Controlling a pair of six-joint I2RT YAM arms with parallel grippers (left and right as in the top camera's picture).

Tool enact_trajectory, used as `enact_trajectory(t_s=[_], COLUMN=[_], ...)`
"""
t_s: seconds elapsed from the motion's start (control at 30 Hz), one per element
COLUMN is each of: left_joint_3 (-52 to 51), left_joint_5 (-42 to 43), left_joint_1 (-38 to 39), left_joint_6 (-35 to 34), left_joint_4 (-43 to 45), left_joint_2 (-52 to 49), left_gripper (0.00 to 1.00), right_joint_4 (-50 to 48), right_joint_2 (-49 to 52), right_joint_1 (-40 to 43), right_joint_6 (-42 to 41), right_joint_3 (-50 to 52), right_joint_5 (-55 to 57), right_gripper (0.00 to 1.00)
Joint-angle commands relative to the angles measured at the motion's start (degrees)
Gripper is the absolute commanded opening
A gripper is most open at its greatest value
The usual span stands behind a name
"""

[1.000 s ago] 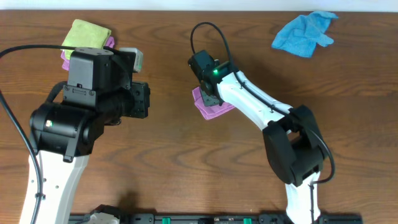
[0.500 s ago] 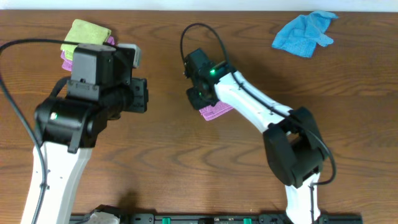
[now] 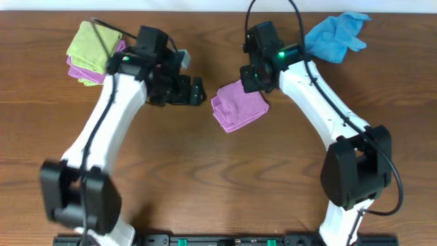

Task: Fold the cloth
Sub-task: 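Hand the pink cloth from the right gripper to the left gripper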

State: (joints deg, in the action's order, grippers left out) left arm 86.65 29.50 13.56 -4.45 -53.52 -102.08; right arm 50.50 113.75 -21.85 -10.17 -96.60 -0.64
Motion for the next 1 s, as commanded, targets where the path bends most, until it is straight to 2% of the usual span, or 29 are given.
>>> enact_trajectory(t_s=[0.0, 0.1, 0.17, 0.23, 0.4, 0.7, 0.97], left_joint_3=[-0.74, -5.40, -10.34, -17.57, -26.03, -30.67, -33.53], left_joint_5=[11.15, 16.92, 18.75, 21.22, 21.55, 13.66, 11.80], left_joint_1=[0.42, 1.31, 1.66, 2.29, 4.39, 7.74, 7.91], left_joint_6=[0.24, -0.02, -3.30, -8.96, -17.33, -22.08, -26.29], left_joint_4=[1.11, 9.57, 17.16, 28.48, 43.89, 49.11, 56.28], left_joint_2=[-4.83, -6.38, -6.10, -6.10, -6.10, -6.12, -6.16], left_gripper=[0.95, 0.95, 0.95, 0.95, 0.95, 0.95, 0.95], right_joint_4=[0.55, 0.83, 0.63, 0.22, -1.73, -4.24, -4.63], right_joint_2=[0.59, 1.60, 2.38, 3.74, 6.08, 11.65, 14.10], right_joint_1=[1.86, 3.19, 3.93, 4.57, 5.03, 5.81, 5.20], right_joint_6=[0.61, 0.63, 0.63, 0.63, 0.59, -2.23, -3.08], right_joint_3=[-0.02, 0.42, 1.14, 1.66, 1.79, 1.79, 1.79], right_joint_5=[-1.81, -3.93, -5.03, -6.05, -6.03, -5.99, -9.18], right_gripper=[0.01, 0.01, 0.01, 0.01, 0.01, 0.02, 0.01])
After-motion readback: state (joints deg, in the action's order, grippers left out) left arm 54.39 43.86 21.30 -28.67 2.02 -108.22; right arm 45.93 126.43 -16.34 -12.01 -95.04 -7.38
